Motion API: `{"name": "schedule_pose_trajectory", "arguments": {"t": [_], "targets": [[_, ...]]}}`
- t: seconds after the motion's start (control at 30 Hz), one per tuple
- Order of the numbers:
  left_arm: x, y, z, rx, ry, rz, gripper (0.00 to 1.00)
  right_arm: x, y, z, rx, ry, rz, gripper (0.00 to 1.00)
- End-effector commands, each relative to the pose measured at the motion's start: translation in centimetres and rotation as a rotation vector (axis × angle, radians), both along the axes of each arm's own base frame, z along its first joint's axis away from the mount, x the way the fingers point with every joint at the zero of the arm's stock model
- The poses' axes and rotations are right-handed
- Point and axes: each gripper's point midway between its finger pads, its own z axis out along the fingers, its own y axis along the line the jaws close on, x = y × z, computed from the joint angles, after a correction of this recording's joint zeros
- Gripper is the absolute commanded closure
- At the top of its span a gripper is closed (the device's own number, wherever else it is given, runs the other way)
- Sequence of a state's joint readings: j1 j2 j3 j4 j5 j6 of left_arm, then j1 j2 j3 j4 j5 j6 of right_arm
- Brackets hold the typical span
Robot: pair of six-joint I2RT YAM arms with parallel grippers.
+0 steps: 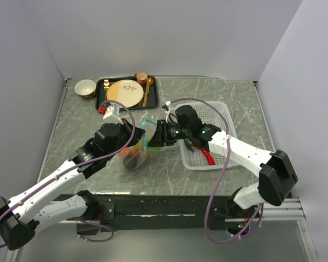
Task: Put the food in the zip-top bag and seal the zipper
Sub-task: Pick up the fake fruit from the bin.
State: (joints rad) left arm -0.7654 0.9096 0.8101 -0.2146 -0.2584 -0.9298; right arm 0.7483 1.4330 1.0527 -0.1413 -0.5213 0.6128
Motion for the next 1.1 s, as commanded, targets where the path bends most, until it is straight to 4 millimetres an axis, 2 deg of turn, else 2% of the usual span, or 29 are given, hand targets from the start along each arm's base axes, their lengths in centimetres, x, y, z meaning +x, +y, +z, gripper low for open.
{"name": "schedule_pose_trajectory", "arguments": {"t": [0.0,0.07,0.17,0.2,0.23,0.27,0.3,0.37,0.5,0.57,0.63,0.7,0.73,0.8,0.97,1.07], "targets": [[0.2,0.0,2.2,-0.047,-0.047,0.009,0.99,0.6,-0.6,1.6,0.025,-0.055,-0.039,0.67],[0.2,-0.1,2.3,-0.047,-0.047,0.006,0.99,1.2,-1.1,1.3,-0.004,-0.070,-0.069,0.64],[0.2,-0.1,2.0,-0.034,-0.042,0.004,0.99,2.5,-3.1,1.4,-0.058,-0.109,-0.170,0.54],[0.3,0.0,1.9,-0.029,-0.040,0.008,0.99,2.9,-4.1,0.9,-0.092,-0.109,-0.212,0.49],[0.2,0.0,1.8,-0.027,-0.038,0.008,0.99,3.6,-5.5,1.9,-0.090,-0.137,-0.268,0.46],[0.2,0.1,1.7,-0.024,-0.038,0.009,0.99,4.7,-6.9,1.9,-0.116,-0.156,-0.346,0.39],[0.2,0.1,1.6,-0.024,-0.036,0.010,0.99,5.0,-8.2,1.4,-0.144,-0.150,-0.392,0.34],[0.2,0.0,1.4,-0.026,-0.035,0.009,0.99,6.4,-11.3,1.8,-0.169,-0.164,-0.512,0.33],[0.3,-0.3,1.2,-0.024,-0.030,-0.005,0.99,8.3,-17.6,-1.0,-0.338,-0.139,-0.709,0.34],[0.3,-0.4,1.2,-0.023,-0.027,-0.006,0.99,9.0,-19.4,-2.9,-0.420,-0.136,-0.737,0.34],[0.3,-0.5,1.2,-0.025,-0.029,-0.011,0.99,10.0,-22.2,-6.2,-0.525,-0.100,-0.785,0.34],[0.4,-0.6,1.4,-0.028,-0.031,-0.011,0.99,10.8,-24.2,-8.0,-0.573,-0.068,-0.803,0.37],[0.4,-0.6,1.6,-0.029,-0.034,-0.013,0.99,11.1,-24.7,-9.4,-0.611,-0.042,-0.801,0.39],[0.4,-0.6,1.6,-0.026,-0.034,-0.012,0.99,11.9,-25.2,-10.6,-0.657,-0.014,-0.794,0.41],[0.3,-0.2,1.5,-0.029,-0.031,0.002,0.99,13.4,-25.7,-11.7,-0.702,-0.003,-0.807,0.41],[0.1,-0.2,1.4,-0.029,-0.029,-0.002,0.99,14.2,-25.9,-13.2,-0.735,0.018,-0.797,0.41]]}}
